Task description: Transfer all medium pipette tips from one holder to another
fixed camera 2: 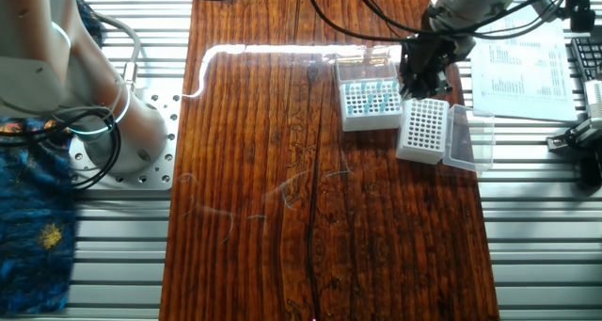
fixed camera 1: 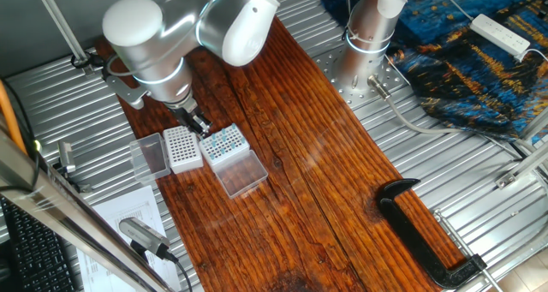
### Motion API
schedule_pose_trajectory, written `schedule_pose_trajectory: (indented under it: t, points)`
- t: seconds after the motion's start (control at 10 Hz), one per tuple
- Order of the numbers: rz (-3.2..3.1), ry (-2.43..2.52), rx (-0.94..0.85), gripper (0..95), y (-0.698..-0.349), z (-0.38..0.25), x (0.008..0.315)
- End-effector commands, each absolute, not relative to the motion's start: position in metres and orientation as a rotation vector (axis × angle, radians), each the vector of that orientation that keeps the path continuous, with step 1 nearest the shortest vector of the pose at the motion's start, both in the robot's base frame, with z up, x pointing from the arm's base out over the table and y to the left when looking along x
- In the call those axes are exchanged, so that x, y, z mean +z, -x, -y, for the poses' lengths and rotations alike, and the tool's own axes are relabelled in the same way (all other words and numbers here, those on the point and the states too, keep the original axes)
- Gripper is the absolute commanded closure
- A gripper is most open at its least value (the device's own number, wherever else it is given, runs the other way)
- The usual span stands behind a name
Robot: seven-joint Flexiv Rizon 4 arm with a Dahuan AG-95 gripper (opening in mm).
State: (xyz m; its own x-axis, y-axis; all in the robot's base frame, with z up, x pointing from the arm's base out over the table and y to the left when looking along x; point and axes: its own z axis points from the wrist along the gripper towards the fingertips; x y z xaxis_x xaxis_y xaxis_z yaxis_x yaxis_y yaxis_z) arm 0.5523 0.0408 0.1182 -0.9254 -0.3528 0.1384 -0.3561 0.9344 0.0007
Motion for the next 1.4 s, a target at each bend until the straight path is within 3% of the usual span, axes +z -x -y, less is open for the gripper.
schedule_pose_trajectory:
  t: [0.1, 0.5, 0.6, 1.0, 1.4]
  points:
    - [2.953, -0.55, 0.037, 76.0, -0.552, -0.04, 0.118]
    - [2.959, -0.529, 0.044, 76.0, -0.554, -0.033, 0.118]
    - [2.96, -0.522, 0.043, 95.0, -0.557, -0.025, 0.12]
    - [3.01, -0.328, 0.025, 95.0, -0.56, 0.02, 0.124]
    - [3.064, -0.325, 0.019, 95.0, -0.542, 0.057, 0.142]
